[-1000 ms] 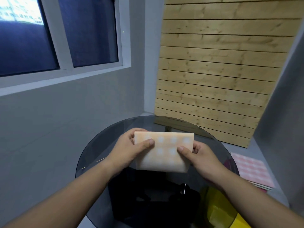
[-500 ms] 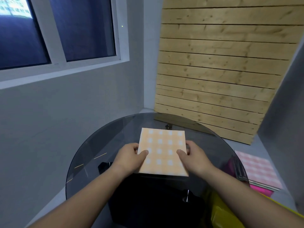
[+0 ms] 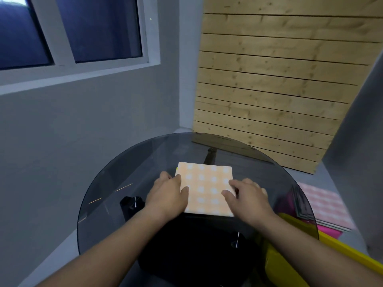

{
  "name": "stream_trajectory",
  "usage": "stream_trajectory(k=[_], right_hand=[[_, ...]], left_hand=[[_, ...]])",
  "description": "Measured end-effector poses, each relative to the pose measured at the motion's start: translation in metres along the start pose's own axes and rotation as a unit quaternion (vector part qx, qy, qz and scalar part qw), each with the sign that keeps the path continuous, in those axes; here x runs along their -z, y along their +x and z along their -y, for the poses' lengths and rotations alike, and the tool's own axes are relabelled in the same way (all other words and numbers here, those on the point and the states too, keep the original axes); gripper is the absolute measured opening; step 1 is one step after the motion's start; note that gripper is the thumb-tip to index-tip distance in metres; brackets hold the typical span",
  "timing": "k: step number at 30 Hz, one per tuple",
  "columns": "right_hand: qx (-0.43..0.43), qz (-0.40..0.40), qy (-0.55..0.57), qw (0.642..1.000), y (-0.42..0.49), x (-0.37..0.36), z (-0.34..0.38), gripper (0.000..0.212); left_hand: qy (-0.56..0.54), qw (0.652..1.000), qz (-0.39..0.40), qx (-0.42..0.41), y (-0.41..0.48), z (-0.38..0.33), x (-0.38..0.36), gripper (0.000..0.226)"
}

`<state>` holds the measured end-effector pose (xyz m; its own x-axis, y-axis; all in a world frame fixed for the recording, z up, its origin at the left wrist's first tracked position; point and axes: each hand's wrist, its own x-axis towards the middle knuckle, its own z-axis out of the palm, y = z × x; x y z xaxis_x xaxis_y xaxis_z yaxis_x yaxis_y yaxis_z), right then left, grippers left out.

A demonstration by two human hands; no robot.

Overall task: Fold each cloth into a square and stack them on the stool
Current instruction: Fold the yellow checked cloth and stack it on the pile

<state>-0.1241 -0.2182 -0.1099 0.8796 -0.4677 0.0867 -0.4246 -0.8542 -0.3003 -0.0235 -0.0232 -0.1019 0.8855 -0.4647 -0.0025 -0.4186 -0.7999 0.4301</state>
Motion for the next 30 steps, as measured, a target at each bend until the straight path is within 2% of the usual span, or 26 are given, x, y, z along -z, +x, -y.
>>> stream_trajectory(k=[5, 8, 11, 14, 18, 21, 24, 30], right_hand=[[0.041, 0.013, -0.061, 0.997, -0.004, 0.005, 0.0, 0.032], [0.047, 0.031, -0.044, 0.997, 0.002, 0.014, 0.003, 0.028], [0.127, 0.024, -0.029, 0.991, 0.01, 0.014, 0.016, 0.04], [0.186, 0.067, -0.044, 0.979, 0.015, 0.002, 0.027, 0.053], [0.179, 0.142, -0.064, 0.971, 0.021, -0.012, 0.022, 0.059], [0.17, 0.146, -0.081, 0.971, 0.022, -0.015, 0.019, 0.067], [0.12, 0.144, -0.079, 0.979, 0.024, -0.016, 0.017, 0.075], [0.064, 0.156, -0.087, 0.982, 0.025, -0.009, 0.004, 0.074]], left_hand=[[0.084, 0.996, 0.001, -0.004, -0.003, -0.011, 0.007, 0.025], [0.103, 0.992, -0.033, -0.072, 0.009, -0.012, 0.009, 0.032], [0.072, 0.988, 0.041, -0.128, 0.02, -0.011, 0.001, 0.052], [0.092, 0.983, 0.081, -0.136, 0.023, -0.009, -0.013, 0.059], [0.134, 0.979, 0.094, -0.121, 0.023, -0.007, -0.023, 0.061], [0.148, 0.978, 0.094, -0.111, 0.021, -0.008, -0.024, 0.065], [0.151, 0.978, 0.092, -0.111, 0.021, -0.008, -0.023, 0.069], [0.151, 0.979, 0.09, -0.108, 0.018, -0.011, -0.021, 0.071]])
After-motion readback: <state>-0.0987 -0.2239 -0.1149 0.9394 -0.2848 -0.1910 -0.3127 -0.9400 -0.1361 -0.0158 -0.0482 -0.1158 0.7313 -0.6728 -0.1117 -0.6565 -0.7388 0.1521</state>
